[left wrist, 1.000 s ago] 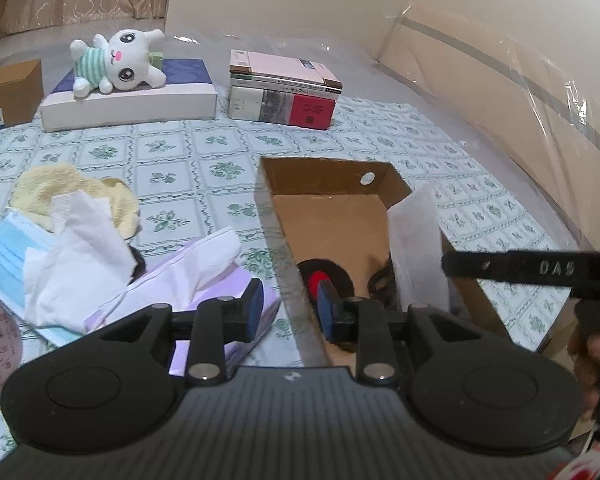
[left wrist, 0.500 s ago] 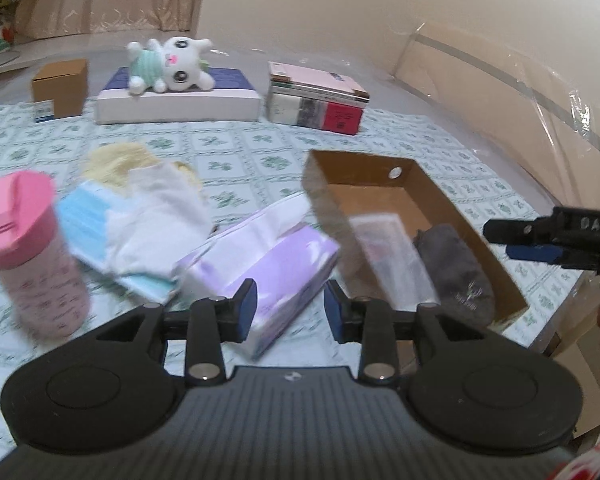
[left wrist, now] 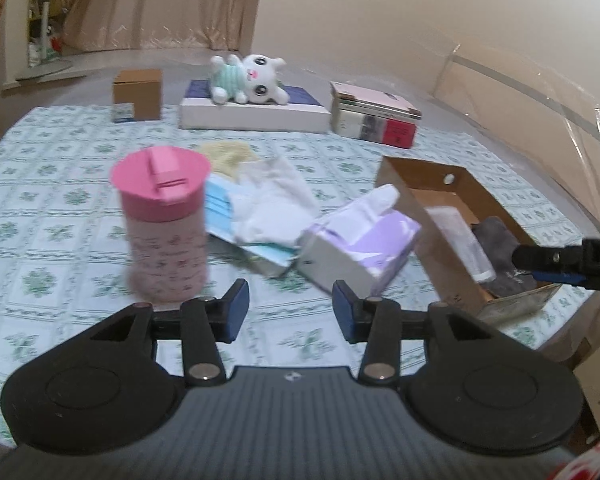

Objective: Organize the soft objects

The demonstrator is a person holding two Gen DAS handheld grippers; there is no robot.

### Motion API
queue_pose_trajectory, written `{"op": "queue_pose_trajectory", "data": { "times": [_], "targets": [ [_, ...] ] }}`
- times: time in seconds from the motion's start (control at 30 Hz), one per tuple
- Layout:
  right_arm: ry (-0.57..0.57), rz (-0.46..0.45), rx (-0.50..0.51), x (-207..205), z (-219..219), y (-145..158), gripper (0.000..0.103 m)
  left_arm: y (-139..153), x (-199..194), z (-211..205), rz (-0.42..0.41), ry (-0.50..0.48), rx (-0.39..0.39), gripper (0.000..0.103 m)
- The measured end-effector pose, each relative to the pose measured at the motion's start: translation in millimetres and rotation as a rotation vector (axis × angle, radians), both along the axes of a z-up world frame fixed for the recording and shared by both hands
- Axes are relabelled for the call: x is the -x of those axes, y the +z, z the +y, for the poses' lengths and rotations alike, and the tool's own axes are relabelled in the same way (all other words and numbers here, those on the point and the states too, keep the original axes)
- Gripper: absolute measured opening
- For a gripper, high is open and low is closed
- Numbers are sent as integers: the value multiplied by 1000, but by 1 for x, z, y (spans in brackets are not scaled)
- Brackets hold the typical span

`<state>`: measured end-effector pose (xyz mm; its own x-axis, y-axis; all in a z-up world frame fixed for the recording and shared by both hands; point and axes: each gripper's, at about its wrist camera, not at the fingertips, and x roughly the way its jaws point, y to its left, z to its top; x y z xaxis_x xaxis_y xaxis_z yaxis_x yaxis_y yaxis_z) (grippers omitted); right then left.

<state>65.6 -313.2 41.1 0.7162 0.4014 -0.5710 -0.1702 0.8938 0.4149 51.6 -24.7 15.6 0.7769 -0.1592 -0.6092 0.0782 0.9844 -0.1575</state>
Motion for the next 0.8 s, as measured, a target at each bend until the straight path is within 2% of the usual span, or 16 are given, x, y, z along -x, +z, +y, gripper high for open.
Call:
{"op": "queue_pose_trajectory", "data": {
  "times": [0.1,0.4,0.47,0.7,0.73,0.8],
  "targets": [
    [26,6,11,5,13,-4,68,1,5,13,-5,-7,5,49],
    [51,15,25,10,24,-10,68,1,10,24,-20,-24,-10,55],
    [58,12,32,9,26,-10,68,1,10,25,-25,-29,-16,62],
    [143,-29,77,3,38,-6,68,6,6,30,-38,-95,-35,75],
    [161,-39,94,1,41,-5,69,7,4,31,-40,-107,-39,79],
    [191,-60,119,-3,46,-3,75,9,1,33,-43,-129,-61,80]
  ]
}}
